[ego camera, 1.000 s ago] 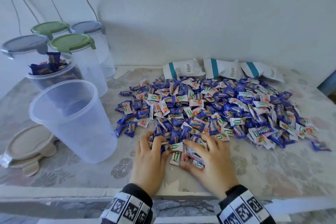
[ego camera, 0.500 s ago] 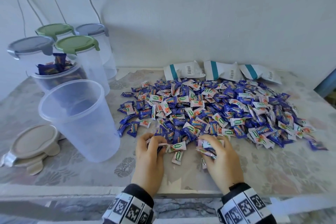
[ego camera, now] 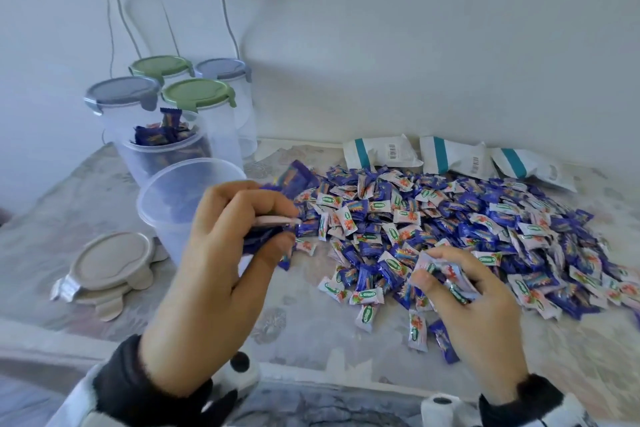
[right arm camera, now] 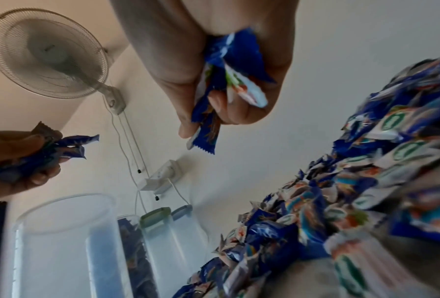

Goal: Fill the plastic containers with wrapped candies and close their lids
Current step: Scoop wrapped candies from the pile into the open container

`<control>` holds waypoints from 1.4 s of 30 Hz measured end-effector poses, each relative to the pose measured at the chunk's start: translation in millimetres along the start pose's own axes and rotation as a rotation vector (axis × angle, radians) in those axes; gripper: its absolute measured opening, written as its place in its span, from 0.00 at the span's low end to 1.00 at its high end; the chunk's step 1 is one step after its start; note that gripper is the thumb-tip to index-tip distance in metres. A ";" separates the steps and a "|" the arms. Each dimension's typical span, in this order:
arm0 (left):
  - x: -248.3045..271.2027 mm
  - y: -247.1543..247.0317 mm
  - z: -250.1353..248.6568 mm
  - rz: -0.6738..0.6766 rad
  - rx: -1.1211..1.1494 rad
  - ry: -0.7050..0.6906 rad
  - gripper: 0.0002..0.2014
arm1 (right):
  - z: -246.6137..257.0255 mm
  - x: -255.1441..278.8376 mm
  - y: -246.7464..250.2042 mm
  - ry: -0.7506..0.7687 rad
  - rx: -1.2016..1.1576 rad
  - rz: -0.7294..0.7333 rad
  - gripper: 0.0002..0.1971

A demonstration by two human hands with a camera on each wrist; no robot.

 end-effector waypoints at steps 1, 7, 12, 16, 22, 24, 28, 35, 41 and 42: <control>-5.5 15.2 -1.1 -0.015 -0.055 -0.007 0.09 | 3.0 -2.0 -3.1 0.015 0.000 0.004 0.09; -25.1 56.5 40.3 0.037 -0.371 0.087 0.08 | 16.4 -11.2 -26.7 0.059 -0.003 0.069 0.11; -29.4 55.5 62.4 0.167 -0.426 0.226 0.08 | 21.5 -15.6 -46.7 0.066 0.010 0.124 0.08; -37.4 58.8 60.5 0.156 -0.398 0.203 0.11 | 26.7 -22.9 -66.0 0.057 -0.010 0.199 0.11; -36.4 45.2 73.4 0.209 -0.361 0.134 0.19 | 65.5 -47.1 -102.0 0.067 -0.090 0.318 0.10; -30.3 42.1 81.8 0.231 -0.459 0.130 0.29 | 87.2 -57.0 -116.9 0.084 -0.121 0.377 0.09; -16.7 50.8 87.8 0.133 -0.465 0.194 0.46 | 130.5 -79.8 -151.5 0.159 -0.132 0.486 0.12; -1.1 57.0 92.9 -0.038 -0.183 0.194 0.38 | 179.2 -84.1 -230.9 0.298 0.117 0.814 0.18; 7.9 50.1 113.3 -0.077 -0.015 0.297 0.47 | 184.0 -72.3 -258.2 0.352 0.447 0.944 0.29; 8.9 49.8 115.1 -0.085 -0.007 0.312 0.48 | 186.0 -70.8 -259.0 0.360 0.454 0.947 0.30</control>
Point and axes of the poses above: each hand's wrist, its own x-axis away from the middle knuckle, its own y-axis out of the back of the hand, z = x × y, the point moved 10 cm from there along -x, towards the middle knuckle, and after that the axes turned 3 degrees about -x, right-handed, at the moved point
